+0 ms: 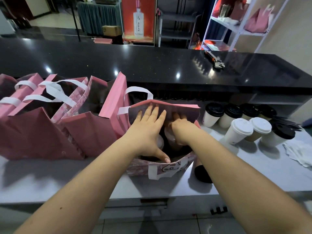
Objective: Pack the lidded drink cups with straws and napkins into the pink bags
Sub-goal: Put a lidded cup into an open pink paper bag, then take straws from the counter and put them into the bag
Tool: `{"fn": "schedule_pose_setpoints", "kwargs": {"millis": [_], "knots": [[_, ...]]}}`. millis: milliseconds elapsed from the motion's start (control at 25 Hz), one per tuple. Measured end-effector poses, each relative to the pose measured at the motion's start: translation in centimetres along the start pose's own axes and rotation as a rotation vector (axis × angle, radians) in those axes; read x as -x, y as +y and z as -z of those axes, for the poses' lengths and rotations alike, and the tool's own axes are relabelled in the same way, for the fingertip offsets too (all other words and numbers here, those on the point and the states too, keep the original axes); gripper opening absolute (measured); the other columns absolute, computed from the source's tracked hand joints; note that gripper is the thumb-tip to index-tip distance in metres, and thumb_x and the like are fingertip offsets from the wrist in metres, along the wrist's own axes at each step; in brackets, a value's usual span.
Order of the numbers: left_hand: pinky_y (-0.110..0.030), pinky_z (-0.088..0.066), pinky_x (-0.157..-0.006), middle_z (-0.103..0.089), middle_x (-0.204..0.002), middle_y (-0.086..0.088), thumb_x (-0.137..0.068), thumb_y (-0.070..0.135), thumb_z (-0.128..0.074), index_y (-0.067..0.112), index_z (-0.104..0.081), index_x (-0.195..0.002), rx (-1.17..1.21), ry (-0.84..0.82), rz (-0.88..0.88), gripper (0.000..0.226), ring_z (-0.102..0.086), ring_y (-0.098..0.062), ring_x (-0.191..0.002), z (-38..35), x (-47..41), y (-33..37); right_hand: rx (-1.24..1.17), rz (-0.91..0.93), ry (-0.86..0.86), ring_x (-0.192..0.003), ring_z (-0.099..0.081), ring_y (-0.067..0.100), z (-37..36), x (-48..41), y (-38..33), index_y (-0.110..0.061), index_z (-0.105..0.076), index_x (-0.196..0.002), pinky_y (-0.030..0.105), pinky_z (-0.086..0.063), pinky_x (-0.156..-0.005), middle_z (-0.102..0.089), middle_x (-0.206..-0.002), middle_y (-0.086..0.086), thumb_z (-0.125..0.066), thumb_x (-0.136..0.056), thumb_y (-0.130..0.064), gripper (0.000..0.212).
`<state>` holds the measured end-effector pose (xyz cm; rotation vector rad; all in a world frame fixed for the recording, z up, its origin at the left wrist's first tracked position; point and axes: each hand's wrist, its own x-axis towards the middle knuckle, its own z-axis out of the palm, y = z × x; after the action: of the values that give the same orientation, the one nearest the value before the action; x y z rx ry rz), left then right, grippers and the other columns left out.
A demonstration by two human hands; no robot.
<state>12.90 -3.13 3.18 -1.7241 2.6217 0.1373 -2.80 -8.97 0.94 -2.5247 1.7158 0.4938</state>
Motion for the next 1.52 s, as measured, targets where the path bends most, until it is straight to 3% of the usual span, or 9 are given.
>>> {"fn": "schedule_pose_setpoints", "kwargs": {"millis": [120, 520, 720, 920, 1040, 1120, 1200, 1400, 1520], "knots": [[-0.047, 0.007, -0.118, 0.018, -0.159, -0.01, -0.05, 0.082, -0.067, 0.016, 0.014, -0.151, -0.016, 0.01, -0.002, 0.146, 0.023, -0.027, -0.144, 0.0, 0.4, 0.3, -0.079, 0.005, -0.015, -0.136, -0.017, 0.039, -1.1, -0.2, 0.7, -0.033, -0.021, -0.148, 0.049, -0.038, -0.105, -0.007, -0.152, 0.011, -0.057, -0.083, -0.003, 0.08], [-0.048, 0.005, -0.119, 0.012, -0.16, -0.011, -0.05, 0.084, -0.066, 0.016, 0.012, -0.152, -0.058, 0.031, 0.029, 0.144, 0.02, -0.028, -0.145, -0.4, 1.3, 0.1, -0.218, 0.055, -0.053, -0.134, -0.021, 0.037, -3.1, 0.7, 0.3, -0.039, -0.017, -0.148, 0.051, -0.033, -0.108, -0.016, -0.149, 0.009, -0.063, -0.083, -0.028, 0.08], [-0.049, 0.003, -0.119, 0.004, -0.16, -0.012, -0.05, 0.084, -0.065, 0.016, 0.008, -0.152, -0.103, 0.04, 0.048, 0.143, 0.014, -0.03, -0.147, -0.6, 1.7, -0.2, -0.16, 0.166, -0.075, -0.145, 0.022, 0.019, -5.5, 1.3, -0.4, -0.036, 0.016, -0.149, 0.043, 0.005, -0.119, 0.027, -0.156, -0.007, -0.032, -0.093, -0.063, 0.078], [-0.049, 0.002, -0.118, 0.003, -0.161, -0.01, -0.055, 0.084, -0.062, 0.019, 0.007, -0.152, -0.083, 0.048, 0.041, 0.135, 0.013, -0.028, -0.147, -0.8, 1.9, -0.8, -0.138, 0.162, -0.072, -0.142, 0.029, 0.013, -7.5, 1.4, -0.6, -0.036, 0.02, -0.148, 0.042, 0.012, -0.117, 0.029, -0.155, -0.013, -0.022, -0.094, -0.063, 0.074], [-0.05, -0.01, -0.118, -0.009, -0.159, -0.009, -0.066, 0.079, -0.058, 0.02, 0.0, -0.153, -0.057, 0.087, 0.026, 0.12, -0.002, -0.027, -0.148, -0.6, 1.7, -0.9, -0.157, 0.157, -0.132, -0.146, 0.017, 0.015, -5.2, 1.0, -0.8, -0.036, 0.014, -0.15, 0.042, 0.003, -0.119, 0.018, -0.158, -0.012, -0.029, -0.095, -0.061, 0.074], [-0.045, -0.025, -0.111, -0.028, -0.153, -0.003, -0.078, 0.07, -0.054, 0.023, -0.012, -0.152, -0.057, 0.153, 0.014, 0.097, -0.023, -0.024, -0.14, -0.1, 1.5, -1.2, -0.299, 0.161, -0.109, -0.145, -0.02, 0.017, -1.7, 1.6, -0.2, -0.032, -0.012, -0.152, 0.034, -0.024, -0.114, -0.016, -0.159, -0.006, -0.049, -0.093, -0.05, 0.072], [-0.042, -0.033, -0.103, -0.042, -0.143, 0.003, -0.085, 0.06, -0.053, 0.026, -0.028, -0.147, -0.039, 0.229, 0.007, 0.074, -0.037, -0.022, -0.13, 0.6, 1.3, -1.4, -0.465, 0.206, 0.014, -0.125, -0.048, 0.013, 1.5, 3.6, 0.9, -0.028, -0.043, -0.141, 0.027, -0.038, -0.103, -0.049, -0.142, -0.007, -0.064, -0.088, -0.032, 0.057], [-0.043, -0.044, -0.091, -0.061, -0.119, -0.002, -0.088, 0.04, -0.056, 0.024, -0.054, -0.127, 0.07, 0.364, 0.039, 0.043, -0.052, -0.027, -0.112, 2.3, 0.5, 0.9, -0.537, 0.269, 0.585, -0.098, -0.061, 0.018, 3.2, 9.1, 3.7, -0.019, -0.07, -0.109, 0.035, -0.049, -0.089, -0.069, -0.104, -0.004, -0.071, -0.081, -0.011, 0.03], [-0.042, -0.042, -0.09, -0.061, -0.115, -0.002, -0.086, 0.038, -0.058, 0.022, -0.058, -0.123, 0.076, 0.424, -0.004, 0.041, -0.053, -0.028, -0.11, 2.3, -0.4, 5.5, -0.403, 0.195, 0.714, -0.092, -0.061, 0.028, 1.0, 11.2, 7.2, -0.015, -0.071, -0.102, 0.045, -0.05, -0.081, -0.07, -0.098, 0.001, -0.068, -0.079, -0.014, 0.023]]}}
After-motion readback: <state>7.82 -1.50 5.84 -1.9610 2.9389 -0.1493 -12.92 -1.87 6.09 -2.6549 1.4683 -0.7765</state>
